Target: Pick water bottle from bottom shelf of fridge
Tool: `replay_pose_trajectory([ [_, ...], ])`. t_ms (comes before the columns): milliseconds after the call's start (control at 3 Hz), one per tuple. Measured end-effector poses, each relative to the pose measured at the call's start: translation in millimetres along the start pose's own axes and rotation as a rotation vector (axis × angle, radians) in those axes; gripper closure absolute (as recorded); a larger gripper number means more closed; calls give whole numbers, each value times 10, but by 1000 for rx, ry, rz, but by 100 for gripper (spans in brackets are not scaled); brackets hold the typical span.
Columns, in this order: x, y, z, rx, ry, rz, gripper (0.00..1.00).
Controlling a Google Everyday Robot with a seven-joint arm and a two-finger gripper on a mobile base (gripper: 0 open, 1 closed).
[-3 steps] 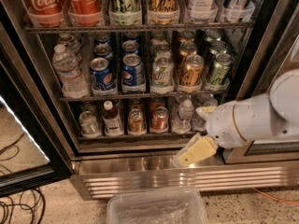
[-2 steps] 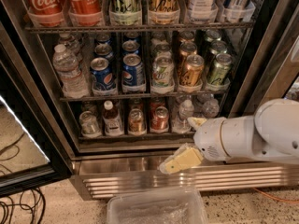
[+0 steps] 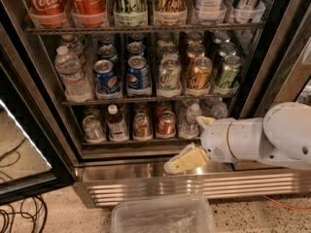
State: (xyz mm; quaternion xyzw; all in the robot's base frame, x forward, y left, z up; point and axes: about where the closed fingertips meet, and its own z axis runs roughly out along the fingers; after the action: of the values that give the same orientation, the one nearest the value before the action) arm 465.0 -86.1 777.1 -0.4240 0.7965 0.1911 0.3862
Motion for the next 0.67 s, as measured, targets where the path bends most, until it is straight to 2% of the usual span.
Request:
replay_pose_trajectory([
  [333,196,-55,165,18,-53,64,0],
  [667,404,-134,319,95,-122,116,0],
])
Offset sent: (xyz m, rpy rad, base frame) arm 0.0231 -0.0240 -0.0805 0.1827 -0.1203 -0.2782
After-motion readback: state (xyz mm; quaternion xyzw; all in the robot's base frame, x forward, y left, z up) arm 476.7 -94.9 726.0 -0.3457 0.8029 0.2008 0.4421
